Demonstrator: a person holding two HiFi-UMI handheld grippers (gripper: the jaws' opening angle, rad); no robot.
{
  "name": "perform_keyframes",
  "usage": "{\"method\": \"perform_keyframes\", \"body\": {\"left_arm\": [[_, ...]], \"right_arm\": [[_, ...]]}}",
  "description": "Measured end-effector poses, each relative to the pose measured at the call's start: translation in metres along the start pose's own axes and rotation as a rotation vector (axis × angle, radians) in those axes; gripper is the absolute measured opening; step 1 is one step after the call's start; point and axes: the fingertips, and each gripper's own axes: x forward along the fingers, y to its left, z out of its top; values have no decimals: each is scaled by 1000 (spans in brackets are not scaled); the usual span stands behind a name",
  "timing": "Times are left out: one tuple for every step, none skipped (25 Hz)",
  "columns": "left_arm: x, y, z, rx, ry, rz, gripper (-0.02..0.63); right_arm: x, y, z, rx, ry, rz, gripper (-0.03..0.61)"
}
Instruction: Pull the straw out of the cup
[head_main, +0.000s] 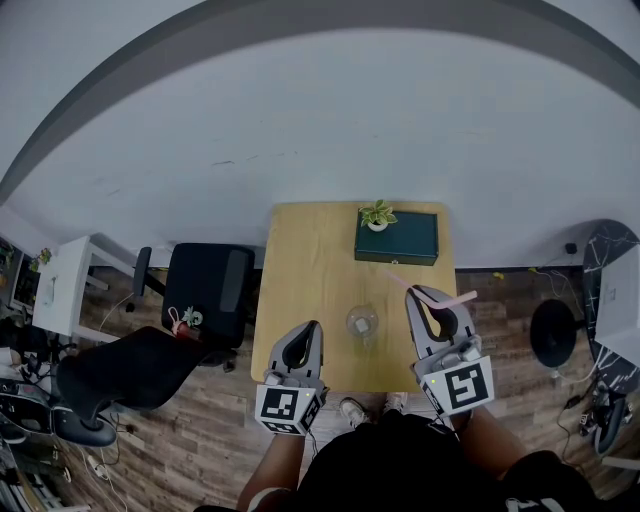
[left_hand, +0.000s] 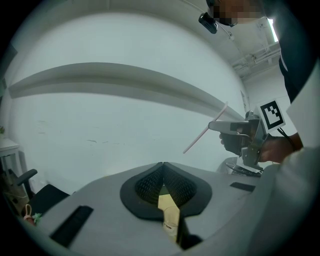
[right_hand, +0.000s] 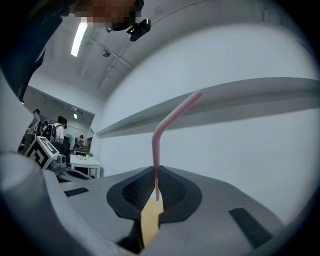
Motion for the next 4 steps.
{"method": "perform_keyframes", "body": {"left_arm": [[0, -1, -1, 5, -2, -6, 18], [0, -3, -3, 8, -3, -11, 18], [0, -4, -4, 11, -4, -14, 18], [-1, -5, -5, 13, -5, -17, 18]], "right_arm": [[0, 0, -1, 1, 1, 1, 41], [-1, 0, -1, 2, 2, 2, 41], [-1, 0, -2, 3, 3, 3, 41], [-1, 0, -2, 4, 3, 4, 41]]}}
